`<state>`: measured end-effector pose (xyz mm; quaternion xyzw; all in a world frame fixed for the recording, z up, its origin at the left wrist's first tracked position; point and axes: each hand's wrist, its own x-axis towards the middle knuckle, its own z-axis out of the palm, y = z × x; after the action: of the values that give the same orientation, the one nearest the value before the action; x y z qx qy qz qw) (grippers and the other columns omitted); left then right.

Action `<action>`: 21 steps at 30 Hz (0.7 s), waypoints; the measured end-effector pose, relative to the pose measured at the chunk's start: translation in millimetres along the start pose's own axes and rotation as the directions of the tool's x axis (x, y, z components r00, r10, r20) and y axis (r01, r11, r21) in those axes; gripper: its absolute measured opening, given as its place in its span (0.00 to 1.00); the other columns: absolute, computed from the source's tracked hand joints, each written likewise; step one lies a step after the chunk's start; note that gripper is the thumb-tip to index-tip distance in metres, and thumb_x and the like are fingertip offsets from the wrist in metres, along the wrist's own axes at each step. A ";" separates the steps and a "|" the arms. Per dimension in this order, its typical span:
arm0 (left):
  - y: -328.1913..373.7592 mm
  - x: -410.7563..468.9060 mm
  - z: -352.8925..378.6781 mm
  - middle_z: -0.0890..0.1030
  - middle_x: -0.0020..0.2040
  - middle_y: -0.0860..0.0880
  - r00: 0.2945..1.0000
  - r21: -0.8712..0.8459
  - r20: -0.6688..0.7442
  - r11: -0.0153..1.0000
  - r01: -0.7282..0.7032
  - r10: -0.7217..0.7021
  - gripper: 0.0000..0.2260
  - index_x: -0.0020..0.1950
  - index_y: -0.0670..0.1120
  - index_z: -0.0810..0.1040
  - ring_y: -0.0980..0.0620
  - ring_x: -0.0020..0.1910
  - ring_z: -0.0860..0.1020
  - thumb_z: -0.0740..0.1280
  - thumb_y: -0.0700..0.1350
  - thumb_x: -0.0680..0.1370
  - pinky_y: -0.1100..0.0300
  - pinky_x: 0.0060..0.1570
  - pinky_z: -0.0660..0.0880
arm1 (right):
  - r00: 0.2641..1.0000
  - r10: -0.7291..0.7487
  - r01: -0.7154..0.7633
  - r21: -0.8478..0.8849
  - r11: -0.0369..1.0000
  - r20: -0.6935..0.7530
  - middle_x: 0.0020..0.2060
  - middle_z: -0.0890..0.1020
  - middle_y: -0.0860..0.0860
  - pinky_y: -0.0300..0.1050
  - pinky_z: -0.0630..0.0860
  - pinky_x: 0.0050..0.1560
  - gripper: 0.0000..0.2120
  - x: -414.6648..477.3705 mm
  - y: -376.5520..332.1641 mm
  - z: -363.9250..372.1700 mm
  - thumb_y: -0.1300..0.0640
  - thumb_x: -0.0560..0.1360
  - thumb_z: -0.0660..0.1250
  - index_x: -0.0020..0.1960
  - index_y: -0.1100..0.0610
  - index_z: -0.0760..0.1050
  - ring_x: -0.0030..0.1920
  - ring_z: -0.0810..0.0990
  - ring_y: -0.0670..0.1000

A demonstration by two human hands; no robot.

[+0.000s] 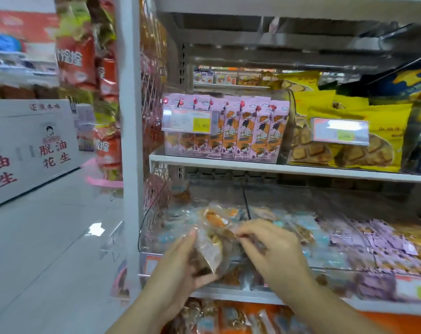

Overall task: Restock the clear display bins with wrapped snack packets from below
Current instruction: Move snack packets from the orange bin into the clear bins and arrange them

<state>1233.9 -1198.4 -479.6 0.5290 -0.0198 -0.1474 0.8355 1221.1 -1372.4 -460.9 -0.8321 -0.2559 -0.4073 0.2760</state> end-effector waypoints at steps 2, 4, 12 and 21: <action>3.6 1.6 -7.6 0.83 0.51 0.42 0.999 -0.026 -0.016 0.999 0.036 -0.036 0.17 0.62 0.43 0.76 0.43 0.49 0.83 0.57 0.52 0.82 0.49 0.41 0.81 | 0.999 0.009 -0.010 0.028 1.000 0.053 0.42 0.81 0.40 0.30 0.74 0.39 0.12 -3.9 -0.5 8.2 0.58 0.72 0.68 0.55 0.51 0.74 0.39 0.79 0.39; 11.3 3.4 -13.9 0.83 0.52 0.41 0.998 -0.039 -0.001 0.998 0.055 -0.055 0.17 0.62 0.43 0.76 0.43 0.49 0.83 0.54 0.51 0.83 0.49 0.42 0.82 | 0.991 0.023 -0.028 0.033 0.999 0.128 0.44 0.79 0.40 0.22 0.69 0.40 0.23 -4.2 0.7 14.0 0.62 0.71 0.67 0.63 0.48 0.68 0.38 0.75 0.31; 27.1 3.3 -28.6 0.80 0.58 0.37 0.968 -0.127 0.247 0.989 0.074 -0.041 0.23 0.65 0.43 0.75 0.41 0.56 0.80 0.50 0.55 0.82 0.47 0.54 0.78 | 0.828 0.171 -0.202 0.000 0.979 0.534 0.63 0.63 0.30 0.45 0.73 0.58 0.16 3.8 -9.2 16.4 0.50 0.68 0.62 0.55 0.39 0.68 0.61 0.68 0.35; 20.2 -8.4 -26.9 0.75 0.67 0.56 0.933 0.093 0.344 0.985 -0.148 0.108 0.18 0.68 0.61 0.71 0.55 0.67 0.72 0.54 0.57 0.80 0.50 0.60 0.75 | 0.702 0.463 -0.647 0.213 0.732 0.542 0.62 0.75 0.37 0.47 0.71 0.65 0.37 18.3 -23.3 12.3 0.33 0.60 0.70 0.67 0.34 0.63 0.61 0.74 0.39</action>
<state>1235.5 -1164.5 -472.3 0.5417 -0.2059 -0.1796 0.7949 1222.4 -1343.8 -446.4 -0.8687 -0.1192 -0.0373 0.4793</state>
